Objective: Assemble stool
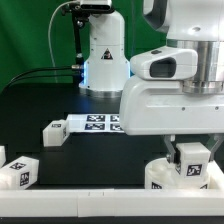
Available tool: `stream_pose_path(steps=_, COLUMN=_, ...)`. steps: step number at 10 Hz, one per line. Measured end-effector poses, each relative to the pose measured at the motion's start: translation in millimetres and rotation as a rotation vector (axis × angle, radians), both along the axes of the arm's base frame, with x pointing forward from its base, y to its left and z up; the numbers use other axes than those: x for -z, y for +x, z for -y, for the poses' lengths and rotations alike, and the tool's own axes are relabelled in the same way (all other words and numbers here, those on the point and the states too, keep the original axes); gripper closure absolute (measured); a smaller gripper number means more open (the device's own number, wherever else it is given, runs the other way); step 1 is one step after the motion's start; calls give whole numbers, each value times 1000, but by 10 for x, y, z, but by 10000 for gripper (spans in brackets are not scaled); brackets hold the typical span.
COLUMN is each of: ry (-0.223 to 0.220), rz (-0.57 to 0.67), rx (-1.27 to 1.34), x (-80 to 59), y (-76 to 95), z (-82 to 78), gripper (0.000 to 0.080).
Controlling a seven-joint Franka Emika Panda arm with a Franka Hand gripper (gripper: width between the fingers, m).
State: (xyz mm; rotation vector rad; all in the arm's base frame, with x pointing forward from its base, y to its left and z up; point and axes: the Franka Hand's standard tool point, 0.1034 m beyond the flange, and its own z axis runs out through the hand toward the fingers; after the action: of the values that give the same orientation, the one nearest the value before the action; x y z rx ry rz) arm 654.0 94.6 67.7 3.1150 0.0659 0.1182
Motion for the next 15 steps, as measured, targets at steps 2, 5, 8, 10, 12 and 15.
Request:
stream_pose_path(steps=2, ry=8, rz=24, rx=419, x=3, y=-5, z=133, gripper=464)
stream_pose_path(steps=5, ry=55, rz=13, rx=772, x=20, y=-35, z=274, gripper=463)
stream_pose_path(steps=8, ry=53, rz=6, rx=951, x=23, y=-68, z=333, gripper=463)
stream_pose_path(steps=10, ry=73, rz=21, rx=1286, x=28, y=-177, z=418, gripper=463)
stream_pose_path(steps=12, ry=99, rz=42, rx=1518, x=39, y=-272, z=461, gripper=463)
stream_pose_path(steps=15, ry=88, rz=77, rx=1751, x=34, y=-376, z=453, gripper=463)
